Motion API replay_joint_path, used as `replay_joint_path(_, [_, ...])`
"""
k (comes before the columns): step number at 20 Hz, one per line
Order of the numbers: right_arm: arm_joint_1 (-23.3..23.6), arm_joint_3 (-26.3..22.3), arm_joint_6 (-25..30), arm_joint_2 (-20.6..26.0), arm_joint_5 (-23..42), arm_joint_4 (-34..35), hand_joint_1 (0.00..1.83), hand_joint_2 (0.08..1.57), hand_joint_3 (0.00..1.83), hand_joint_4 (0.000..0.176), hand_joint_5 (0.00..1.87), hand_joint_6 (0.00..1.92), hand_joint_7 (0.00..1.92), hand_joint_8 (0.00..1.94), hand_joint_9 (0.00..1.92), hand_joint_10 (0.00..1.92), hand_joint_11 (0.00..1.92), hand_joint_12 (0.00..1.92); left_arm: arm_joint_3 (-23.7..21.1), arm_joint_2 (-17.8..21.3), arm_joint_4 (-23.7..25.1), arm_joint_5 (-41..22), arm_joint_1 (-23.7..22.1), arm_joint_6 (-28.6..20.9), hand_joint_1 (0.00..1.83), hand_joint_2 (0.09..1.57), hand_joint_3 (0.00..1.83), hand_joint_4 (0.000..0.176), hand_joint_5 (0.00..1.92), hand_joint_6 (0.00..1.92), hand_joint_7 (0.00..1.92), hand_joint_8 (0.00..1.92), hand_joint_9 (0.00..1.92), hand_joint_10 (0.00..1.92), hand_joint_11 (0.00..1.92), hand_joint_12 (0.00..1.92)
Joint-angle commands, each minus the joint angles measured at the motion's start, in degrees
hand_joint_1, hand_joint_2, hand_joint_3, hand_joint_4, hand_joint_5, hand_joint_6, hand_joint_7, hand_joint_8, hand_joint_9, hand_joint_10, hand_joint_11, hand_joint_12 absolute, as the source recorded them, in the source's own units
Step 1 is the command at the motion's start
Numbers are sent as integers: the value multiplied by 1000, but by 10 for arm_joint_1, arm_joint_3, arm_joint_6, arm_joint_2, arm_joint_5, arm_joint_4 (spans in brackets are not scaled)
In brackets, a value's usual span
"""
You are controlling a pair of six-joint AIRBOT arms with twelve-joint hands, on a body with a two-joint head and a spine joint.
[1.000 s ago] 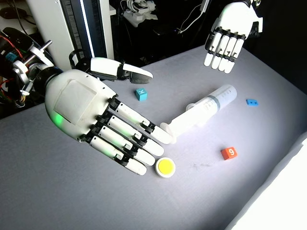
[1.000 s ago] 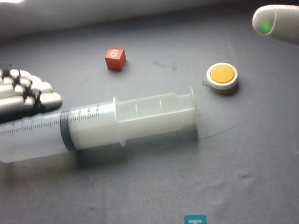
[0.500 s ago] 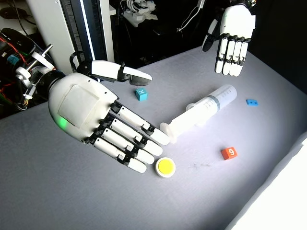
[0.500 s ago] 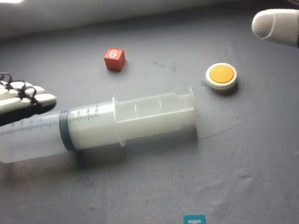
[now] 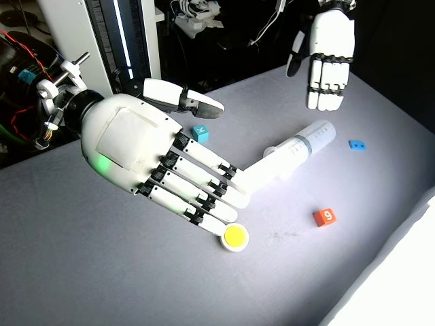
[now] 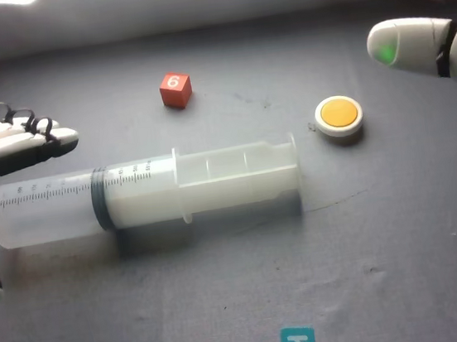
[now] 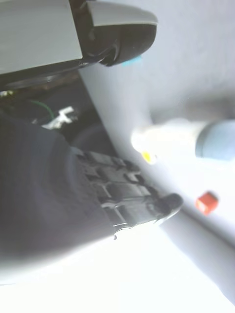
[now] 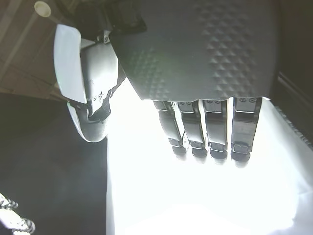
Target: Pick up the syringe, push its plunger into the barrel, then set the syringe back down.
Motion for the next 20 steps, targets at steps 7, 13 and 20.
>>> replay_joint_path(7, [42,-9,-42,-14,-16,-67,0,1169,7,0,97,3,65,2,14,2,0,0,11,-53,1,82,-33,-5,1089,1000,7,0,2,1,0,0,13,3,0,397])
replay_joint_path(13, [12,-9,-15,-35,-13,2,0,1168,2,0,111,4,85,5,28,3,0,0,1,-87,4,171,-45,-36,1076,976,0,0,9,2,0,0,36,5,0,465])
replay_joint_path(20, [-3,-10,77,-37,64,34,0,1164,0,0,77,4,56,3,4,0,0,0,-3,-115,2,242,-44,-42,1101,996,0,0,0,0,0,0,7,0,0,325])
